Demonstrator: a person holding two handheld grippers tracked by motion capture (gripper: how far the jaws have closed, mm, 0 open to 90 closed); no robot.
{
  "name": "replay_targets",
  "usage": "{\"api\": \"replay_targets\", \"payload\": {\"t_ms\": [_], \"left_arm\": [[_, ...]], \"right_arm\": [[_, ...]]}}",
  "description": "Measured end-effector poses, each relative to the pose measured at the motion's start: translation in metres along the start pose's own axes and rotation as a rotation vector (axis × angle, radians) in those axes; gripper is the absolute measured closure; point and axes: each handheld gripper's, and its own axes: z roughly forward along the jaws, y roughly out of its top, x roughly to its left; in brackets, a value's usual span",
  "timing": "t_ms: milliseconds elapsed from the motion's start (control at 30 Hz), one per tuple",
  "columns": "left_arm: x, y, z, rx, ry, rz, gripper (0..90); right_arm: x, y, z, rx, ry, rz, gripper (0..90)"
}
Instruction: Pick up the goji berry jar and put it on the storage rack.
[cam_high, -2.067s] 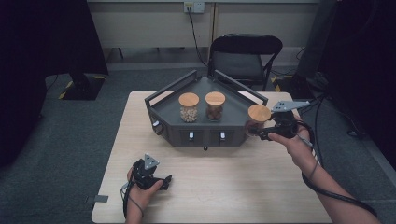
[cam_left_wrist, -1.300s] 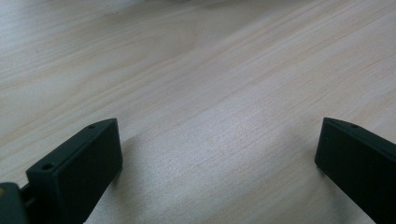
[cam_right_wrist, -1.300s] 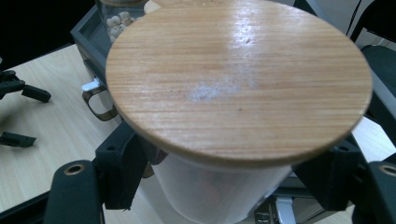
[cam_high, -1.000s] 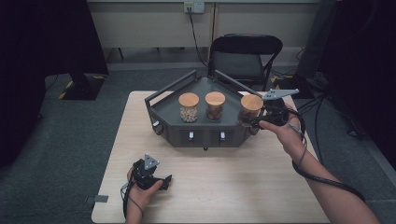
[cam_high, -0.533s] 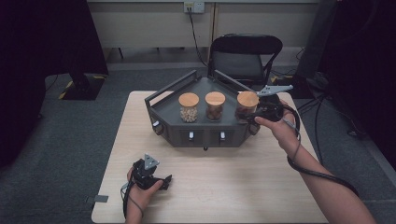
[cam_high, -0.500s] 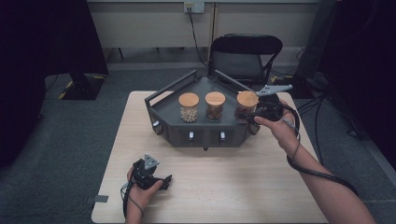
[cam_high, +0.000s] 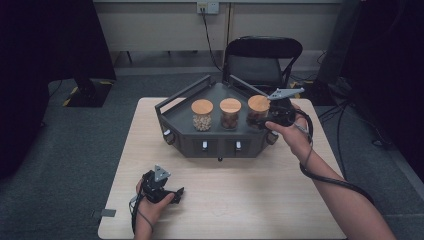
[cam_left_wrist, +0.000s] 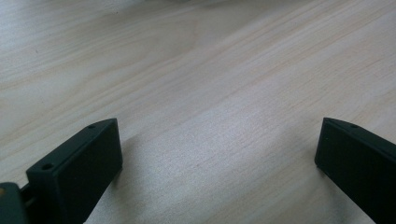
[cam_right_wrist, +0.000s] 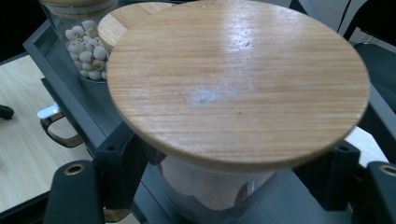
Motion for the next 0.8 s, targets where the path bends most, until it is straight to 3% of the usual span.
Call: {"api": "replay_targets", "payload": {"t_ms": [800], "left_arm": [[0.0,0.0,0.0,0.0,-0.001,0.001,0.0]], "right_arm": [[-0.003,-0.004,0.019,0.021,-0.019,0.023,25.3]]}}
